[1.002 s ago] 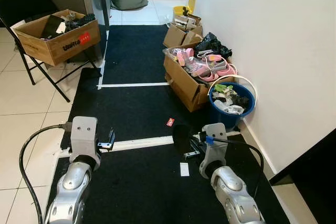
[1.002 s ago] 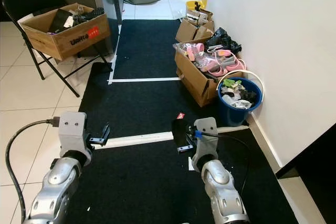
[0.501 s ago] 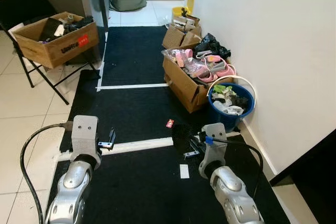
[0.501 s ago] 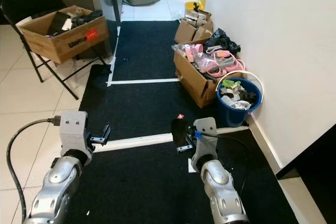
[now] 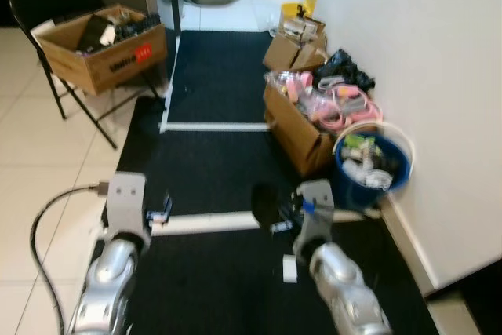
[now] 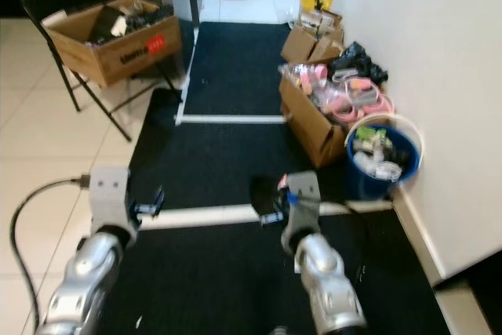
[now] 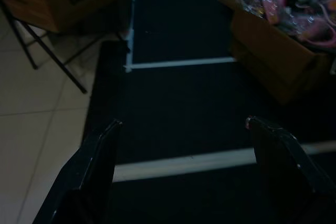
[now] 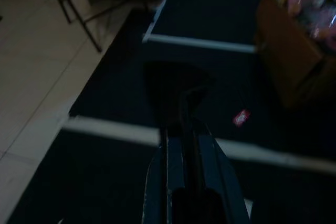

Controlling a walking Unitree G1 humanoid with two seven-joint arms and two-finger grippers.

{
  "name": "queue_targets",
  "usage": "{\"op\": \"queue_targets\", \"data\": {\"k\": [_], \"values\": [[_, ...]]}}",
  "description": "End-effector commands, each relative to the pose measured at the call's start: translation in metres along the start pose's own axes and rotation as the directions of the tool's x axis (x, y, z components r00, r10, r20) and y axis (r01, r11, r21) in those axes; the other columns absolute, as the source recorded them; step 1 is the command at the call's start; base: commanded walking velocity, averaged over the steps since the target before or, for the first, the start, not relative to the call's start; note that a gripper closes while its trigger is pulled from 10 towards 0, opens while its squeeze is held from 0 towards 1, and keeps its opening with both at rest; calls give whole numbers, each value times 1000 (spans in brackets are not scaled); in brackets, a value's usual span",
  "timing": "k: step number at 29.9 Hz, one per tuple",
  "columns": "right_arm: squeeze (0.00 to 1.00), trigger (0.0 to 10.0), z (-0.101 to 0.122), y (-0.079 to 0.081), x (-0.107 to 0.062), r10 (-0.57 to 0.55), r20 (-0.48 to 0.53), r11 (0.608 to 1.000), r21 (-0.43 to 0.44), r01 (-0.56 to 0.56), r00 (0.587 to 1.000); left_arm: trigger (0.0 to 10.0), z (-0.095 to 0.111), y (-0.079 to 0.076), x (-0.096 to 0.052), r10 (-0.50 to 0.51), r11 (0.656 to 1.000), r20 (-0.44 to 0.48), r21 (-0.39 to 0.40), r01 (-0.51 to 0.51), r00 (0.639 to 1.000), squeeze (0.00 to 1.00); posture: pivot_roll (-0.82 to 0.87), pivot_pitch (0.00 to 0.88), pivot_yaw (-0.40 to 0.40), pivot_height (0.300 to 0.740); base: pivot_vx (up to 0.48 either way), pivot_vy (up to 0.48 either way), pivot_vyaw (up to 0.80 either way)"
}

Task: Picking trash to rubbish bin

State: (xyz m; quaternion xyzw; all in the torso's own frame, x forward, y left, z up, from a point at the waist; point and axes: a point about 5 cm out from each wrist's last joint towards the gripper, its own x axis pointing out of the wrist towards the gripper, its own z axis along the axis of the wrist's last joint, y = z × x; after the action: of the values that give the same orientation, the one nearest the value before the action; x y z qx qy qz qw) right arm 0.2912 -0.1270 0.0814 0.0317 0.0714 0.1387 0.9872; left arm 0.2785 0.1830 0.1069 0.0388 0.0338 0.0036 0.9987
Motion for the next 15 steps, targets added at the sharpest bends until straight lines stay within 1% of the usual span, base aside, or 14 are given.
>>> {"op": "queue_targets", "data": {"k": [1, 3, 5, 10, 15], "values": [[0, 10000, -6, 5, -1, 9, -13, 1000, 19, -8, 1000, 10000, -10, 3, -4, 4, 1000, -50, 10, -4, 999, 0, -45, 109, -26, 740, 281, 0, 0], [0, 10000, -5, 5, 0, 6, -5, 1000, 21, -6, 1000, 10000, -10, 2, -3, -6, 999, -55, 31, 8, 998, 0, -43, 105, -27, 740, 285, 0, 0], [0, 10000, -5, 6, 0, 10, -3, 1000, 17, -10, 1000, 10000, -10, 2, -3, 1, 1000, -54, 19, 0, 999, 0, -46, 103, -20, 740, 285, 0, 0], [0, 10000, -4, 5, 0, 4, 1, 1000, 21, -4, 1000, 10000, -9, -1, -2, -14, 1000, -50, 21, 15, 999, 0, -46, 105, -24, 740, 284, 0, 0], [0, 10000, -5, 5, 0, 1, 0, 1000, 19, -1, 1000, 10000, -9, -1, -1, -12, 1000, -50, 19, 13, 999, 0, -47, 105, -19, 740, 284, 0, 0]]}}
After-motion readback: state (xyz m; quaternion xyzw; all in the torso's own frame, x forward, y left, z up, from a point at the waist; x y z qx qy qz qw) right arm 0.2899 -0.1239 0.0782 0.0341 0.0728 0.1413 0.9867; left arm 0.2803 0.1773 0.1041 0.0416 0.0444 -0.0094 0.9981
